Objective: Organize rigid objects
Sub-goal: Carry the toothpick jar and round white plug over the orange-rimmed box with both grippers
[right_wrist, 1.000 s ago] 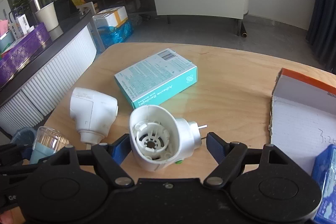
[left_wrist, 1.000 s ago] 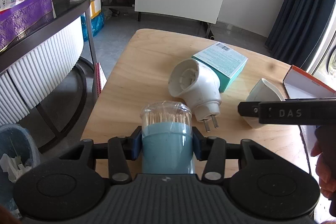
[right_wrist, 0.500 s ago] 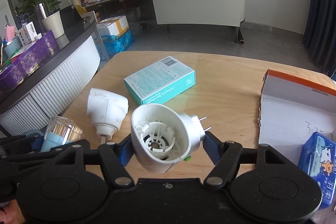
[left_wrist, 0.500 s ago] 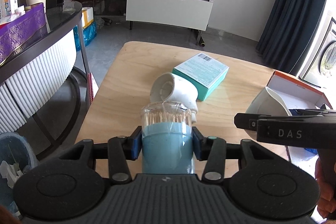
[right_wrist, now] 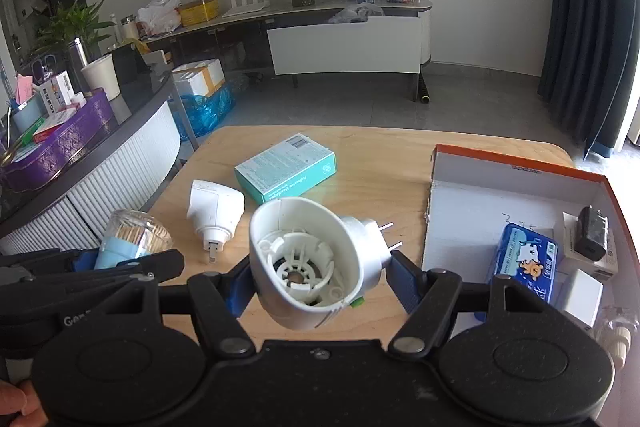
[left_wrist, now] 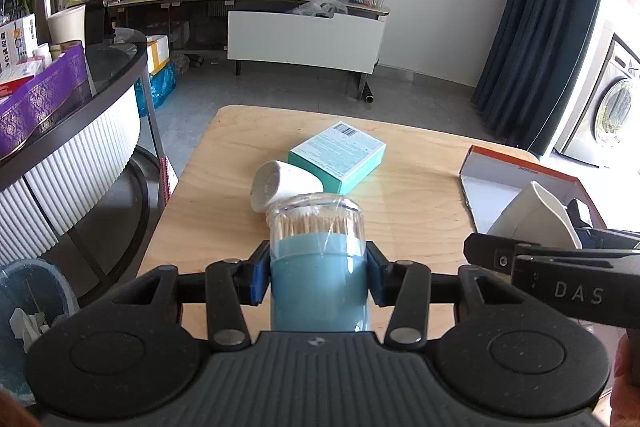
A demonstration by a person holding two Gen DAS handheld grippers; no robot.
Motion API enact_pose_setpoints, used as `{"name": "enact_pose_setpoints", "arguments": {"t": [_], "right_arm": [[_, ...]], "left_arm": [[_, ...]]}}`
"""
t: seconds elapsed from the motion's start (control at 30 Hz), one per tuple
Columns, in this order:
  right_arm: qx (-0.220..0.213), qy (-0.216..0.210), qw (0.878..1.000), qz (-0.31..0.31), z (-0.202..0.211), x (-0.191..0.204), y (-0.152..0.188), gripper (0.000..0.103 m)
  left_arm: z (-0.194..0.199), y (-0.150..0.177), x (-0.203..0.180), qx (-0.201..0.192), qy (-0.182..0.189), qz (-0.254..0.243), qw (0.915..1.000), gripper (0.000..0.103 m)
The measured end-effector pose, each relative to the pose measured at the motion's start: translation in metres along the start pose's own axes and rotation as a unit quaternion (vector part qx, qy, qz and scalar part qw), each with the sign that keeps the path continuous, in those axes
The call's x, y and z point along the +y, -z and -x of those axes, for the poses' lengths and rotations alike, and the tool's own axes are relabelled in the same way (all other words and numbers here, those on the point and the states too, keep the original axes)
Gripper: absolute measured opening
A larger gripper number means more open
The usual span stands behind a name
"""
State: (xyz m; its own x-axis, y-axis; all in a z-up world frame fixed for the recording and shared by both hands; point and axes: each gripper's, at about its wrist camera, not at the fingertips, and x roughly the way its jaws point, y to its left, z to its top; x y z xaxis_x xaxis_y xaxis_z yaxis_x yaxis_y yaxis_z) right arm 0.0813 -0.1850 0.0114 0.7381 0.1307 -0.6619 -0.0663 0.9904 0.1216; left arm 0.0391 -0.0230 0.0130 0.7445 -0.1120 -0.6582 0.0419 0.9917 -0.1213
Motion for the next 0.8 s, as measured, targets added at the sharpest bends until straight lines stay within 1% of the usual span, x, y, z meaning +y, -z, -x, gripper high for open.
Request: {"name": "enact_pose_setpoints", "arguments": {"t": [0.37,0.6,0.8], "right_arm": [[-0.014,0.017,0.999,-0.023,0.043,-0.016,0.02,0.083],[-0.021,0.021,0.999,-0.029,0.061,-0.024,0.027,0.083],[-0.027,0.03,0.999,-0.034,0.073,-0.031,0.03,0.083]], "left_arm": [[0.025,0.007,-0.022,-0.016,0.012,-0.02,0.9996,0.047],[0.037,0.012,-0.035,-0.023,0.018,-0.027,0.9992,0.047],[0.039,0.013,-0.043,-0.024,0.026,-0.033,0.9988,0.047]]}}
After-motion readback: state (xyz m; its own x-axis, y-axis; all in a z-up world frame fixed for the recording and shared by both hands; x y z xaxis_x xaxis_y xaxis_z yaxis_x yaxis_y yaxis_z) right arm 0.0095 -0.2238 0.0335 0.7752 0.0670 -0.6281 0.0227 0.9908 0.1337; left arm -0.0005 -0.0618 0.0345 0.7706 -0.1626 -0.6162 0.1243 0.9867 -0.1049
